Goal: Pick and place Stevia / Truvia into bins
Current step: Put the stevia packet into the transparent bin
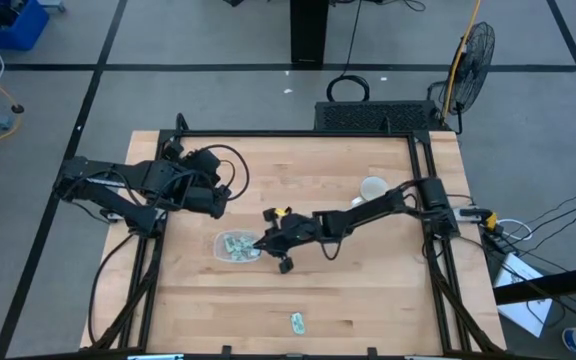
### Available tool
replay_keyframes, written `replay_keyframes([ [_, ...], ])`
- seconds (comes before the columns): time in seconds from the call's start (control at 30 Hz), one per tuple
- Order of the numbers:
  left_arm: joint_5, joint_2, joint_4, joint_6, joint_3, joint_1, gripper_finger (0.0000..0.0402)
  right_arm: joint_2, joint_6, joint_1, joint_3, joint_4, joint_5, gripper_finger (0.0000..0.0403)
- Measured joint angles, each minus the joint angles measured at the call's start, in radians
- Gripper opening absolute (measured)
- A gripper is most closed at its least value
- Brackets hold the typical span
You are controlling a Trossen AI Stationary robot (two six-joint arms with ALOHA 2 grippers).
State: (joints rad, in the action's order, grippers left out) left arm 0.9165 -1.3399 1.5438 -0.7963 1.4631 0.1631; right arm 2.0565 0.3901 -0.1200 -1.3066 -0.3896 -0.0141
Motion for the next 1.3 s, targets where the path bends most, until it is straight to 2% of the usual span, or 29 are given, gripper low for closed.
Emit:
replay_keyframes([
  [0.2, -0.003, 0.000, 0.000, -0.002, 0.000, 0.000, 0.0143, 0.024, -0.031, 0.031, -0.028, -0.036, 0.037, 0.0027],
  [0.33, -0.011, 0.000, 0.000, -0.007, 0.000, 0.000, 0.0143, 0.025, -0.075, 0.047, -0.027, -0.015, 0.033, 0.0052],
  [0.47, -0.018, 0.000, 0.000, -0.010, 0.000, 0.000, 0.0143, 0.025, -0.092, 0.049, -0.026, -0.002, -0.065, 0.0089],
  [0.53, -0.018, 0.000, 0.000, -0.010, 0.000, 0.000, 0.0143, 0.025, -0.092, 0.042, -0.026, 0.009, -0.072, 0.0107],
  [0.63, -0.019, 0.000, 0.000, -0.016, 0.000, 0.000, 0.0143, 0.020, -0.083, 0.029, -0.025, 0.064, -0.067, 0.0127],
  [0.77, -0.029, 0.000, 0.000, -0.018, 0.000, 0.000, 0.0143, -0.033, -0.031, 0.008, -0.024, 0.174, -0.066, 0.0133],
  [0.97, -0.074, 0.000, -0.020, 0.020, -0.009, 0.030, 0.0143, -0.166, -0.035, -0.029, -0.024, 0.502, -0.065, 0.0124],
  [1.13, -0.124, 0.000, -0.216, 0.130, -0.102, 0.100, 0.0143, -0.295, -0.110, -0.040, -0.024, 0.786, -0.062, 0.0122],
  [1.23, -0.248, 0.000, -0.439, 0.252, -0.192, 0.149, 0.0143, -0.369, -0.178, -0.040, -0.019, 0.943, -0.061, 0.0123],
  [1.3, -0.357, -0.001, -0.644, 0.334, -0.262, 0.174, 0.0143, -0.432, -0.207, -0.039, 0.008, 0.972, -0.050, 0.0122],
])
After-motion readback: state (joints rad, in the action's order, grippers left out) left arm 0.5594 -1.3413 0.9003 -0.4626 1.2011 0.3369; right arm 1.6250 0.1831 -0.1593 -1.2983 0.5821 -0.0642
